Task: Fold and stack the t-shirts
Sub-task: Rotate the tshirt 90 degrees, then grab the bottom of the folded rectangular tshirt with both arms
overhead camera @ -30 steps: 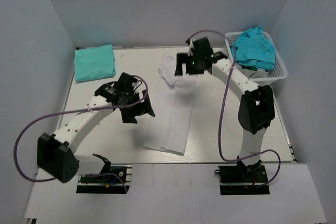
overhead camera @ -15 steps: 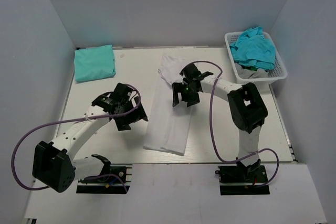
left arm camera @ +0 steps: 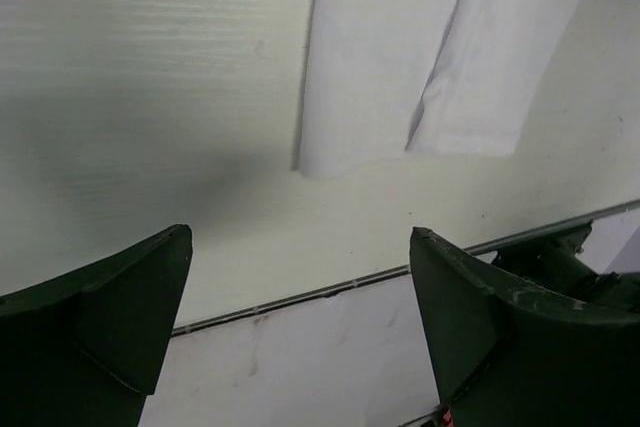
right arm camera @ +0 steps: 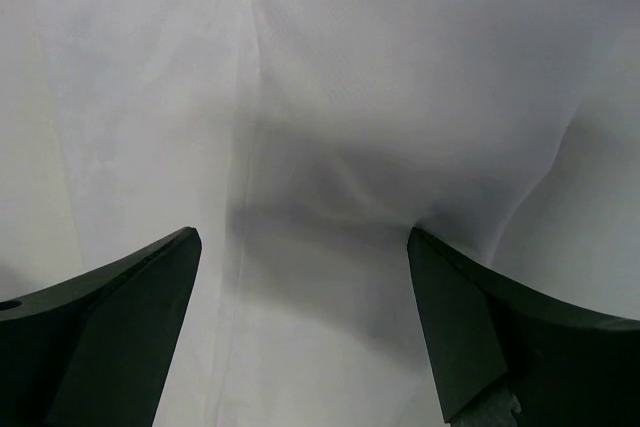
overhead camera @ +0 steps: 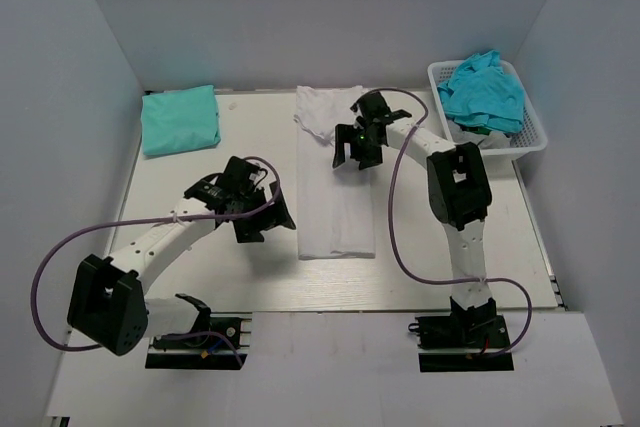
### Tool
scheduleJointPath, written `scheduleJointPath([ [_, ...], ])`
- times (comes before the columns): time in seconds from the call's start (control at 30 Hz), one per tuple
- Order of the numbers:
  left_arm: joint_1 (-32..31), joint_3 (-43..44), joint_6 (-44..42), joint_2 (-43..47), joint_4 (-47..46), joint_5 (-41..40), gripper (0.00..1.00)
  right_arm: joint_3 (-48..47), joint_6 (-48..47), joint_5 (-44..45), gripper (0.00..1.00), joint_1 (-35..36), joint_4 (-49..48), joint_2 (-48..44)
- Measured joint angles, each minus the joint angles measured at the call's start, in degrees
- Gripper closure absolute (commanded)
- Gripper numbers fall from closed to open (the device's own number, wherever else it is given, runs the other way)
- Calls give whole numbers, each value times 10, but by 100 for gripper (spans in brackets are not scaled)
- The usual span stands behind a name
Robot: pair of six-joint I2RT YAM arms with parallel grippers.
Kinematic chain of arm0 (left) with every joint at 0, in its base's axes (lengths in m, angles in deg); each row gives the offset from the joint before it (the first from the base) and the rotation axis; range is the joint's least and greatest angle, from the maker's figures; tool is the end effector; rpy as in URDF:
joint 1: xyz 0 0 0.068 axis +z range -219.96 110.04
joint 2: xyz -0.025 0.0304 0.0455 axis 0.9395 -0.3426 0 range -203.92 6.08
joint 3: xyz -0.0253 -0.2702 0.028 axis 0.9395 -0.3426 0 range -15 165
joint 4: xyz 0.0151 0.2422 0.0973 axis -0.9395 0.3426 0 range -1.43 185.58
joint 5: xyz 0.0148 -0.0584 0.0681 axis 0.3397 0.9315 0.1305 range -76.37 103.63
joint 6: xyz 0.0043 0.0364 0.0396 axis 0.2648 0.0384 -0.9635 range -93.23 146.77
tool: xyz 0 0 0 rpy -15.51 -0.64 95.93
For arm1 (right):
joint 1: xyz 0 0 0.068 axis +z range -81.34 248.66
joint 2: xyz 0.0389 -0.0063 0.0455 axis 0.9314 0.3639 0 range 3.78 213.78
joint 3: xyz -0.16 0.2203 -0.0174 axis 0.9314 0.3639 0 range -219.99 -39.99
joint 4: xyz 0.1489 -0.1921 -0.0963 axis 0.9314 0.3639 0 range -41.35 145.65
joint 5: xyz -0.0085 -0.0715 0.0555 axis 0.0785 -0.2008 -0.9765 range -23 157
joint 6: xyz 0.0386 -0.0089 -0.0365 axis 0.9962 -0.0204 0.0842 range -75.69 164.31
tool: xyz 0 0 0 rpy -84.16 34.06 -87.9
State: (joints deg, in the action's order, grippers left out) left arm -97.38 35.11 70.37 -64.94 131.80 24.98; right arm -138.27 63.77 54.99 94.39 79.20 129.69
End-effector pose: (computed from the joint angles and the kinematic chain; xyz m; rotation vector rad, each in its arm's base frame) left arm 0.2027 -0.1130 0.2338 -0.3337 2.8065 -0.6054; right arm 0.4267 0.2137 0.1745 -0.2248 2.6466 0.5485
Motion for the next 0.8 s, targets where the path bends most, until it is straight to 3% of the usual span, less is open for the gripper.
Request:
scheduleJointPath([
  [0.13, -6, -11, -19, -28, -45, 42, 0, -41, -30, -6, 10, -13, 9, 19],
  [0.23, -13, -27, -28, -37, -73, 63, 0, -20, -40, -28, 10, -10, 5, -12],
  [0.57, -73, -55, -38, -115, -140, 86, 0, 349, -5, -77, 10, 6, -59, -381],
  [0.63, -77, -56, -38, -138, -149, 84, 0, 420, 11, -92, 10, 6, -62, -414],
  [0.8, -84, -54, -36, -164, -166, 83, 13, 550, 42, -121, 10, 9, -66, -418],
])
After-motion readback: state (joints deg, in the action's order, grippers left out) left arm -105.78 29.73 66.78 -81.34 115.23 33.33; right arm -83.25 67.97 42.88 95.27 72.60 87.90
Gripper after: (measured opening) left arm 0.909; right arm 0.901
